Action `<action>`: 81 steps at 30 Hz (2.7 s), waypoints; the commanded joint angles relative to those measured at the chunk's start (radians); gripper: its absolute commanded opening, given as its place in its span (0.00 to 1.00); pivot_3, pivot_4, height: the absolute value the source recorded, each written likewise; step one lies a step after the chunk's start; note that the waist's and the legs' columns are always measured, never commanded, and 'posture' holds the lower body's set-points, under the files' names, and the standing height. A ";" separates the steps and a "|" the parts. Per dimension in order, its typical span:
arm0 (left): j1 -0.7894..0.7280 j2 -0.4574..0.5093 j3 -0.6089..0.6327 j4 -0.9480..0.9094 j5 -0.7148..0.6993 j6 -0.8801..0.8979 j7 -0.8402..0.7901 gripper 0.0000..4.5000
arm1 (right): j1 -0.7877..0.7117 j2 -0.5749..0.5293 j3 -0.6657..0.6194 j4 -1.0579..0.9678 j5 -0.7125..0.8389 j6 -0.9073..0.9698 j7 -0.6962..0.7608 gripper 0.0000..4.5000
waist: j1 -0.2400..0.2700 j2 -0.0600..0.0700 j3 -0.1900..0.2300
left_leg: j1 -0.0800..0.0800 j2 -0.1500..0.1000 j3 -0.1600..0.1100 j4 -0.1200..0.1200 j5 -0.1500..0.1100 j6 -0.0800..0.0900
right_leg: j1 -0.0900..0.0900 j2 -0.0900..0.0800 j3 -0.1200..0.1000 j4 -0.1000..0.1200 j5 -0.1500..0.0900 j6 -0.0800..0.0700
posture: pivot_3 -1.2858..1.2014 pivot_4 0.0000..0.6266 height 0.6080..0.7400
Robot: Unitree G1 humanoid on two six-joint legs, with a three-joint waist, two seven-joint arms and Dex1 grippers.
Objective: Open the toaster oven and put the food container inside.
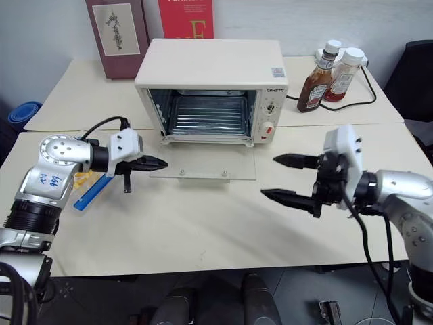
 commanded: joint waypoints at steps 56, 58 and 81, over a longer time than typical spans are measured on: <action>0.144 -0.513 1.410 -0.786 -0.879 1.555 1.861 0.81 | -0.265 0.219 0.333 0.182 -0.074 -0.045 0.178 1.00 | 0.000 -0.014 -0.007 | 0.000 0.000 -0.003 -0.001 0.000 -0.016 | 0.000 -0.002 -0.003 -0.002 0.001 0.000 | 0.52 0.24 1.00; 0.118 -0.477 1.393 -0.742 -0.889 1.555 1.891 0.65 | -0.263 0.211 0.319 0.178 -0.070 -0.048 0.171 1.00 | 0.000 -0.014 -0.007 | 0.000 0.000 -0.002 -0.001 0.000 -0.016 | 0.000 -0.002 -0.003 -0.002 0.001 -0.001 | 0.52 0.24 1.00; 0.122 -0.009 0.951 -0.433 -1.411 1.555 1.695 0.03 | -0.167 0.077 0.162 0.104 -0.023 -0.050 0.050 1.00 | 0.001 -0.015 -0.007 | -0.001 0.000 -0.003 -0.002 0.000 -0.016 | -0.001 -0.003 -0.003 -0.003 0.001 -0.001 | 0.52 0.24 1.00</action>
